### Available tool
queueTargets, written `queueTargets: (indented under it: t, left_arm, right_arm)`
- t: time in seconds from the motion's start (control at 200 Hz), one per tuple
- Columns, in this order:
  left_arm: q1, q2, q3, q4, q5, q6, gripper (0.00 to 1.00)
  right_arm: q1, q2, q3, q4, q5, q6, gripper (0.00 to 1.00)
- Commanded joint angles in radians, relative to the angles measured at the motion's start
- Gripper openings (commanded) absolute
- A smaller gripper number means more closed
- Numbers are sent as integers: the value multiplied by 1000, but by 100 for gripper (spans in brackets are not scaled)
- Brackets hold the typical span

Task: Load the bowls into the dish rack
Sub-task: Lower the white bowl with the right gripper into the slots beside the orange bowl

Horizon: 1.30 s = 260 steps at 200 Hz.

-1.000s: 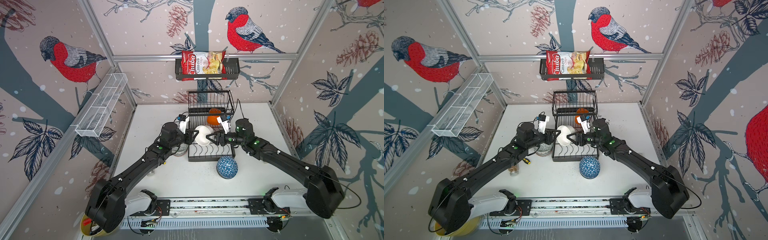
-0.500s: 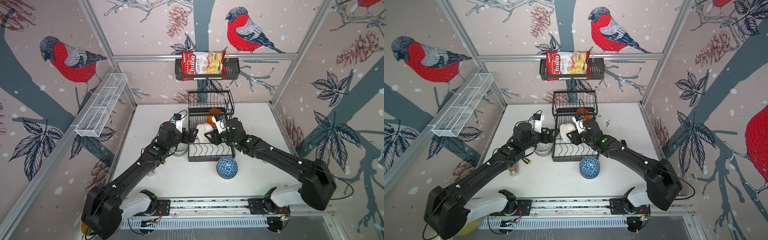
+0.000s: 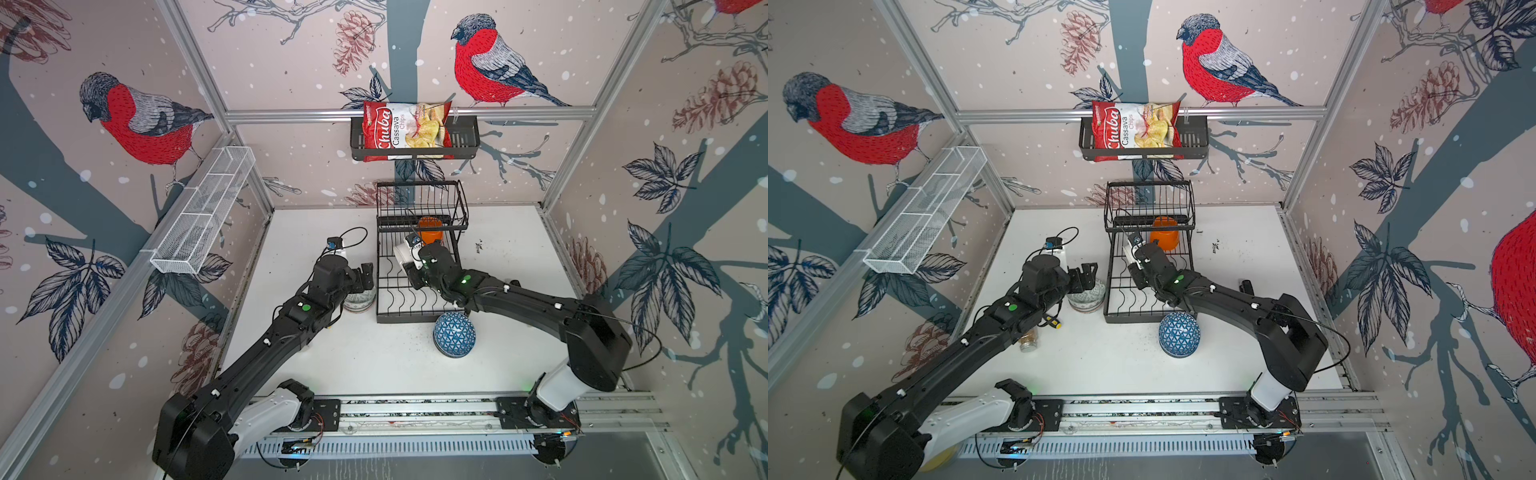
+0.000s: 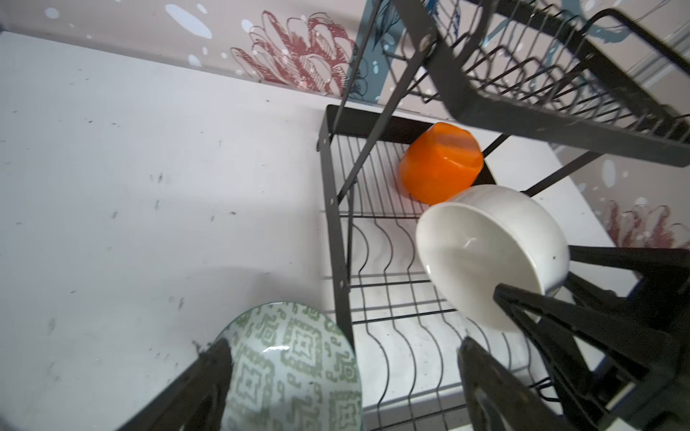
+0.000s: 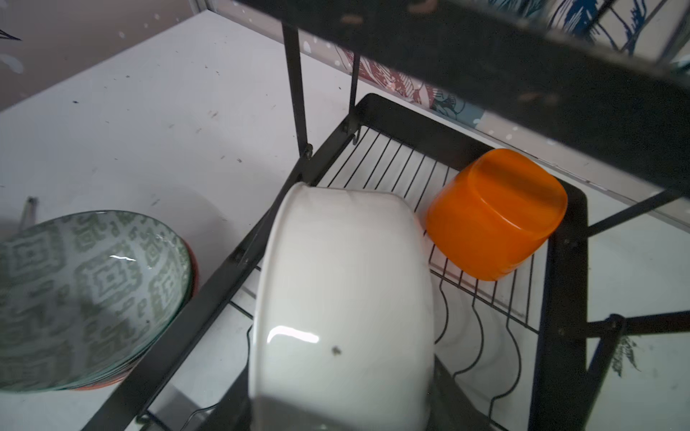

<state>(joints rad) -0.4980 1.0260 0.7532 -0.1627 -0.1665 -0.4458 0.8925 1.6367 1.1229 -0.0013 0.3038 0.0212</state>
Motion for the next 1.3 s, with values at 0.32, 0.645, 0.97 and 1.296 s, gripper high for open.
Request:
queueTargets:
  t: [0.32, 0.645, 0.97, 1.296]
  left_arm:
    - [9, -70, -56, 24, -69, -22, 93]
    - [21, -116, -85, 34, -82, -30, 94]
    - [49, -138, -105, 34, -73, -24, 94]
    - [69, -135, -117, 43, -52, -22, 94]
  right_arm:
    - [60, 146, 55, 174, 275, -249, 51]
    - [64, 259, 125, 223, 341, -394, 51]
    - [55, 355, 164, 311, 396, -526, 52]
    - [30, 422, 193, 388, 409, -632, 54]
